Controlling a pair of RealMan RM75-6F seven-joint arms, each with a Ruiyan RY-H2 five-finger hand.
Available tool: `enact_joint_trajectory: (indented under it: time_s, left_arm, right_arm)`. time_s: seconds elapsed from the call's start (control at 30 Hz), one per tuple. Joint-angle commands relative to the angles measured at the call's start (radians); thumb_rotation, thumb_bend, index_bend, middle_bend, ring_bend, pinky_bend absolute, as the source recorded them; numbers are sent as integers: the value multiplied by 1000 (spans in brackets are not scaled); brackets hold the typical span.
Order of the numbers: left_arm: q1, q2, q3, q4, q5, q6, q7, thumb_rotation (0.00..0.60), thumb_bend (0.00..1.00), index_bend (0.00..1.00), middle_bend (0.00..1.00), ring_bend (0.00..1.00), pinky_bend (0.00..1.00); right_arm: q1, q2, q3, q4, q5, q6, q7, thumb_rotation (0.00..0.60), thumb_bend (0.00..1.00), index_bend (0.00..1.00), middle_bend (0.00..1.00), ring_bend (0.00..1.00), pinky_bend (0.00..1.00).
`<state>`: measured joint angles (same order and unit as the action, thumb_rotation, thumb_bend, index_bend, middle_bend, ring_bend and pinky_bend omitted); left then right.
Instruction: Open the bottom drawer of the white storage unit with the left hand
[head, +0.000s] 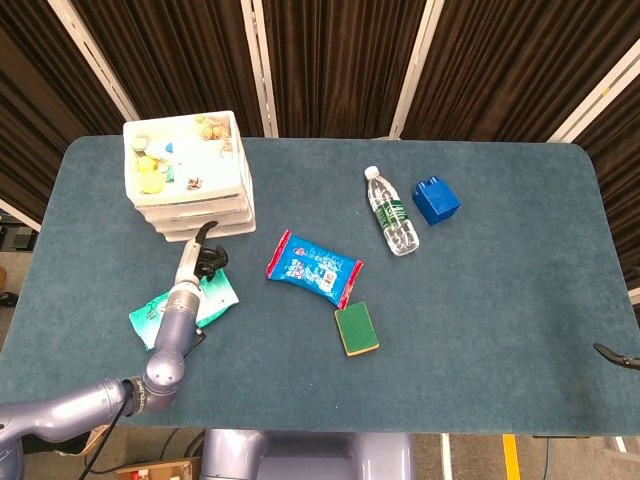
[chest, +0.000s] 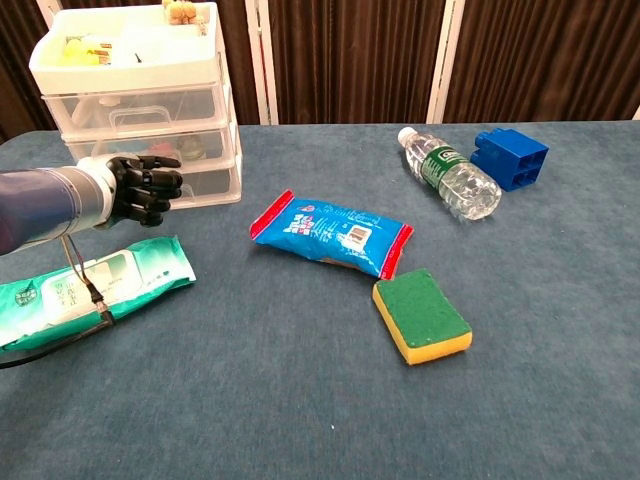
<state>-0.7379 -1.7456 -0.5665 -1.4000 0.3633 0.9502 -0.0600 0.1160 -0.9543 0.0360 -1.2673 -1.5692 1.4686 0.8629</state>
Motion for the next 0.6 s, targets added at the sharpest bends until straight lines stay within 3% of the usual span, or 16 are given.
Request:
enact_joint_trajectory:
  time_s: [0.03, 0.6]
  left_arm:
    - [-1, -8, -7, 12, 3, -13, -14, 600, 740, 95, 938, 898, 881]
    - [-11, -41, 10, 40, 50, -39, -36, 600, 742, 164, 939, 899, 881]
  right_arm:
    - [0, 1, -1, -1, 0, -1, -1, 600, 138, 0, 0, 0, 0]
    - [-1, 2, 1, -4, 3, -2, 0, 600, 139, 0, 0, 0, 0]
